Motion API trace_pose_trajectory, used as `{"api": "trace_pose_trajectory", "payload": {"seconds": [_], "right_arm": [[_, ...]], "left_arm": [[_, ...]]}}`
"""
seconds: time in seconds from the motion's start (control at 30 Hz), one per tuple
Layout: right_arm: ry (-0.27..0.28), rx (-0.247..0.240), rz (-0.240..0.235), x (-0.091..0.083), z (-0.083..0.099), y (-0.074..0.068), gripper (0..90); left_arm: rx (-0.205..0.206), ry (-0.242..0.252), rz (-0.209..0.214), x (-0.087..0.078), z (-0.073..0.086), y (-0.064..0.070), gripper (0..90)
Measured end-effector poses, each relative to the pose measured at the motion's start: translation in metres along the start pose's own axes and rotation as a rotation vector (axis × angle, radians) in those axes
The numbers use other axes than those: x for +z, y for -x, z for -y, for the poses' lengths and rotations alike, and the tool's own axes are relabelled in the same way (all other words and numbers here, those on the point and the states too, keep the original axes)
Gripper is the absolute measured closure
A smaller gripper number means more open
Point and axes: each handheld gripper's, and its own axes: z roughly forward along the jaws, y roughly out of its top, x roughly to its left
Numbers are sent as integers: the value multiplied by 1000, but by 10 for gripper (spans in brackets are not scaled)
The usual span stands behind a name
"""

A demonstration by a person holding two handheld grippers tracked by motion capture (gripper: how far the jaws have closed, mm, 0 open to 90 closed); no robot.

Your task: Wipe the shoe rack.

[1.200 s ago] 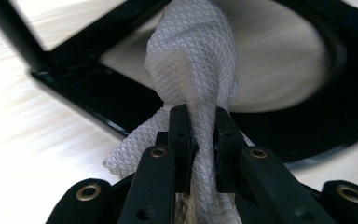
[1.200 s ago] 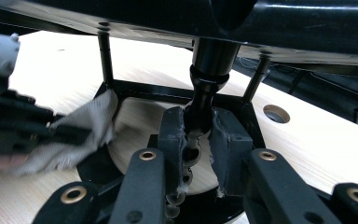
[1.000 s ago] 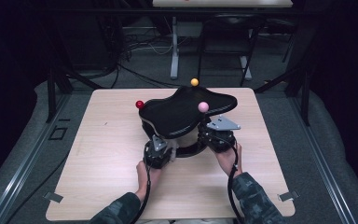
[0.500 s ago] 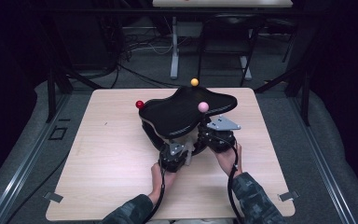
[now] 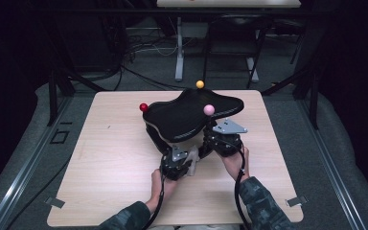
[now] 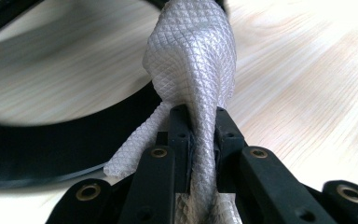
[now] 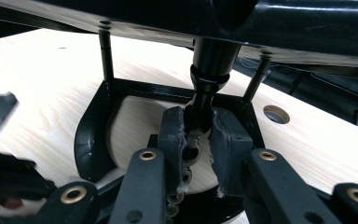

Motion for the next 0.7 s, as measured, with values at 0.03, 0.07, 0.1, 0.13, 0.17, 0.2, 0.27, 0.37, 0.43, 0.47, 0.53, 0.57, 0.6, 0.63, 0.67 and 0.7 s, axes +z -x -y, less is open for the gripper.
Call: {"api": "trace_pose_trajectory", "payload": {"seconds": [0.03,0.07,0.1,0.13,0.17,0.2,0.27,0.37,0.43,0.47,0.53,0.57,0.6,0.63,0.67,0.7], "right_arm": [[0,0,-1,0,0,0,747],[0,-1,-1,0,0,0,747],[0,-1,-2,0,0,0,747],[-1,-1,-1,0,0,0,748],[-1,-1,-2,0,0,0,748],[-1,-1,-2,0,0,0,748],[-1,-1,-3,0,0,0,748],[0,-2,-4,-1,0,1,748],[-1,-1,-4,-1,0,1,748],[0,-2,-2,-1,1,1,748],[-1,0,-2,-2,1,2,748],[2,3,-11,-2,1,2,748],[2,3,-11,-2,1,2,748],[-6,0,7,-4,2,2,748],[-6,0,7,-4,2,2,748],[-1,3,-22,-4,2,4,747]], "left_arm": [[-20,-1,-4,-3,2,-2,806],[-10,-6,-12,-7,4,-7,806],[-15,-9,-19,-10,6,-10,806],[-22,-11,-24,-13,8,-14,806],[-33,-12,-30,-16,10,-18,806],[-33,-12,-30,-16,10,-18,806],[-56,-12,-42,-25,12,-30,806],[-66,-8,-67,-34,13,-41,805],[-73,-2,-80,-37,13,-46,806],[-67,0,-96,-40,14,-50,806],[-89,3,-122,-44,16,-61,806],[-92,4,-135,-46,18,-66,806],[-92,4,-135,-46,18,-66,806],[-106,3,-145,-47,19,-72,805],[-106,3,-145,-47,19,-72,805],[-116,3,-159,-48,21,-77,806]]}}
